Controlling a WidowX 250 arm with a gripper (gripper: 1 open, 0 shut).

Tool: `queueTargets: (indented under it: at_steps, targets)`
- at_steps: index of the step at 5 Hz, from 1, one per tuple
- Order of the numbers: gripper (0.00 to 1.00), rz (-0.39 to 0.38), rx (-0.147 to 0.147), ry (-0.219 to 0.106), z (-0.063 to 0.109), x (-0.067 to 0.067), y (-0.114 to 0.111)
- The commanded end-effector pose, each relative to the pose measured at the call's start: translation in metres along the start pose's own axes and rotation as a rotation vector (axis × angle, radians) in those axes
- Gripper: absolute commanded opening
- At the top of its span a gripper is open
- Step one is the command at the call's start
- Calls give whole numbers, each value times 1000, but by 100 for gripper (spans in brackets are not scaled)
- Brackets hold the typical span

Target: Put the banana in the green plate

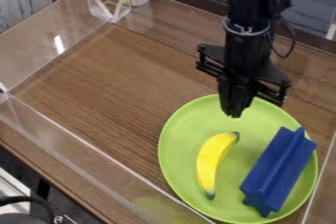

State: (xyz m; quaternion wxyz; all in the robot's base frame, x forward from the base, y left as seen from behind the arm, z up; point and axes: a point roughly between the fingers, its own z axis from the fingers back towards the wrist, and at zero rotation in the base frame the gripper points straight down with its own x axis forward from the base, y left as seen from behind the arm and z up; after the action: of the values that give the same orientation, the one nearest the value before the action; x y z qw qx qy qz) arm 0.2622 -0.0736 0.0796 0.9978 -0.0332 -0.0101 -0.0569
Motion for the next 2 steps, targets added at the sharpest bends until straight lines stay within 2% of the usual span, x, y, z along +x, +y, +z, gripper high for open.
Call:
queueTargets:
  at_steps: [1, 2]
  targets:
    - [0, -1, -1, -32, 6, 4, 1]
    - [0, -2, -3, -30, 5, 4, 1]
